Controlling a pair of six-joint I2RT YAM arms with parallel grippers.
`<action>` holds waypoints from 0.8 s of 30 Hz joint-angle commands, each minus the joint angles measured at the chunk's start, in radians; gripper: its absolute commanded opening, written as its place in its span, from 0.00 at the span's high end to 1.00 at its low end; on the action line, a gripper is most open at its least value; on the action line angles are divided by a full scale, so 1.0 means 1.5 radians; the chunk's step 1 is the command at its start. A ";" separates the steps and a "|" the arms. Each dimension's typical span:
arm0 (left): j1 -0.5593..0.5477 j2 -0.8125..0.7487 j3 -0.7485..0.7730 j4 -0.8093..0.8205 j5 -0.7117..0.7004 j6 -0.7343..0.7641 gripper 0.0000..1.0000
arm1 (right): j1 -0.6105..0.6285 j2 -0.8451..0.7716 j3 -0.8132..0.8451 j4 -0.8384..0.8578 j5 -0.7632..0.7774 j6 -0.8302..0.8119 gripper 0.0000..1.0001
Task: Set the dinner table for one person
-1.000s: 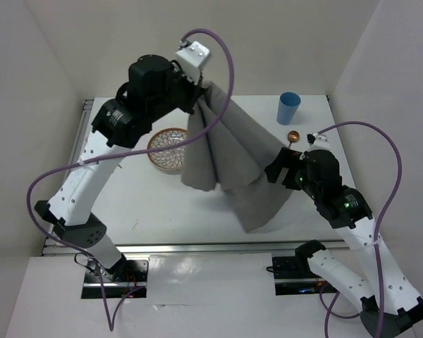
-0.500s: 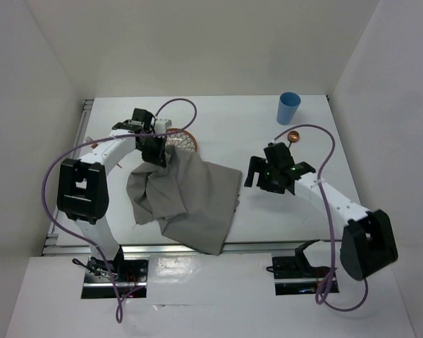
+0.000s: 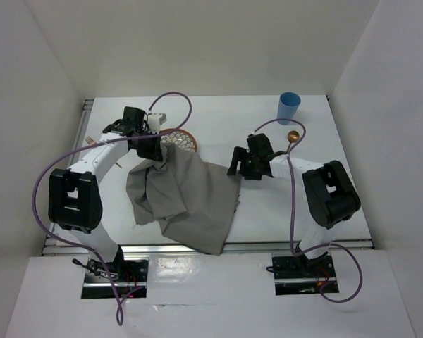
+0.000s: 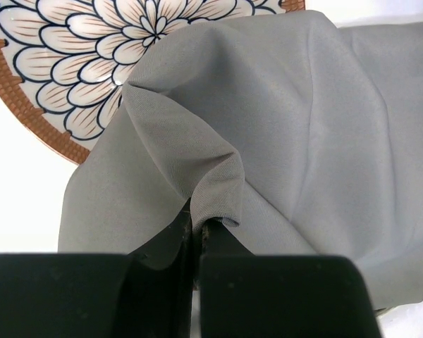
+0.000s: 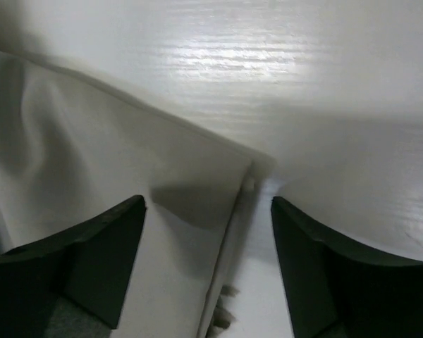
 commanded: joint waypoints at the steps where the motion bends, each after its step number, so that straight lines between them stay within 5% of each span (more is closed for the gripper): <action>1: 0.004 -0.031 -0.007 -0.013 -0.012 0.011 1.00 | 0.001 0.041 -0.006 0.040 -0.022 0.005 0.24; 5: 0.004 -0.047 -0.001 -0.020 -0.025 0.026 1.00 | 0.001 0.054 0.013 0.029 -0.054 -0.001 0.59; 6: 0.004 -0.055 -0.001 -0.020 -0.025 0.026 1.00 | 0.001 0.047 -0.007 0.048 -0.054 -0.001 0.73; 7: 0.004 -0.055 0.005 -0.028 -0.025 0.032 1.00 | 0.001 0.041 -0.014 0.048 -0.028 0.006 1.00; 11: 0.004 -0.094 0.027 -0.060 -0.039 0.053 1.00 | 0.001 -0.006 -0.021 0.034 0.000 0.019 1.00; 18: 0.017 -0.241 0.110 -0.191 -0.025 0.126 1.00 | 0.007 -0.392 0.000 -0.094 0.154 -0.014 1.00; 24: 0.017 -0.347 0.168 -0.280 0.012 0.140 1.00 | 0.007 -0.566 0.123 -0.232 0.168 -0.073 1.00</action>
